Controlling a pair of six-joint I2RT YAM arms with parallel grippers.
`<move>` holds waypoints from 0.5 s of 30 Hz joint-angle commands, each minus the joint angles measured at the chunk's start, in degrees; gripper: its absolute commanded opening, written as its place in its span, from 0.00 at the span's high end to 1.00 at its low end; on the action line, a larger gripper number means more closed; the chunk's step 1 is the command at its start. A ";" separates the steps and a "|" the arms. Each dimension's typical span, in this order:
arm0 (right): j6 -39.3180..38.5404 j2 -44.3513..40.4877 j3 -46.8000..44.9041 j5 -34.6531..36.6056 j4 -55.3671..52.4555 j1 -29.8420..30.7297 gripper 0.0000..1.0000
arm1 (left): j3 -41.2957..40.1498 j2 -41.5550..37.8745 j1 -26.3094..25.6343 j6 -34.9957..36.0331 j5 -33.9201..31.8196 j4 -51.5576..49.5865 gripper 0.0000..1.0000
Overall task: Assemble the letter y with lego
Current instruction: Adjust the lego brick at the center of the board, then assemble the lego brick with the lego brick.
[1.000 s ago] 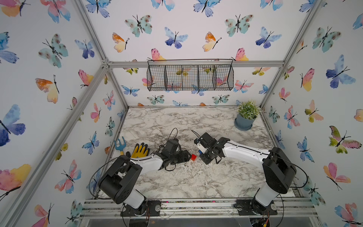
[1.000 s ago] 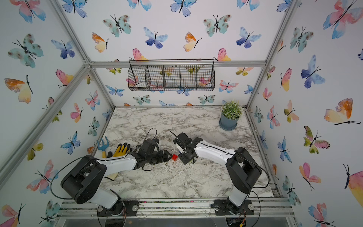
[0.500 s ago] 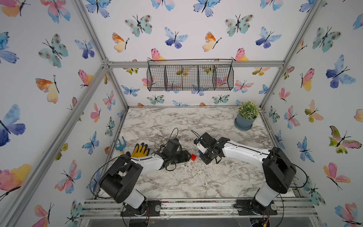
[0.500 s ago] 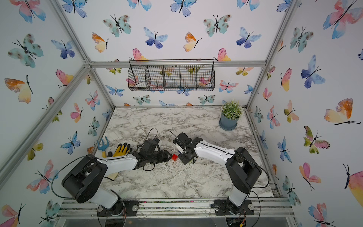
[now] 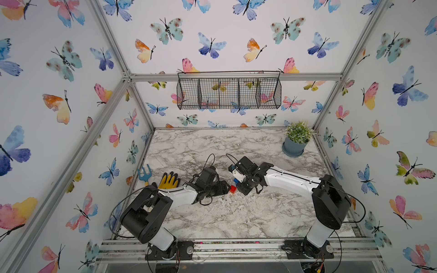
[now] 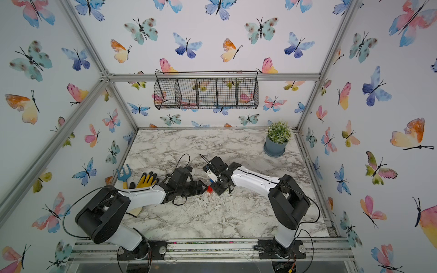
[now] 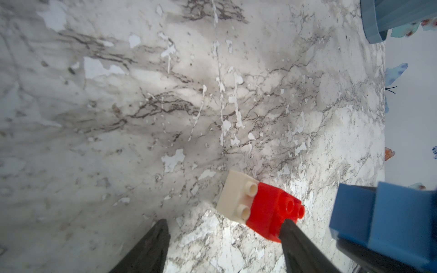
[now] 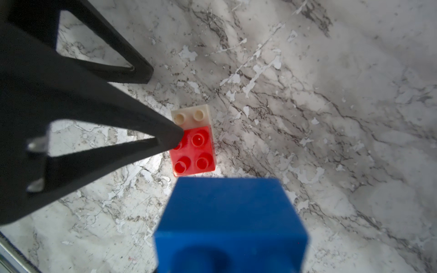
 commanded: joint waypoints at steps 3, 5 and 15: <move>-1.72 1.68 1.94 -0.96 -0.18 1.04 0.71 | -1.25 3.16 -0.21 0.50 -2.62 -7.85 0.27; -2.10 1.66 2.03 -1.01 -0.10 1.31 0.71 | -1.23 3.36 -0.20 0.55 -2.62 -7.80 0.27; -3.21 3.35 3.64 -0.52 -0.23 1.88 0.71 | -1.28 3.51 -0.20 0.33 -2.59 -7.72 0.27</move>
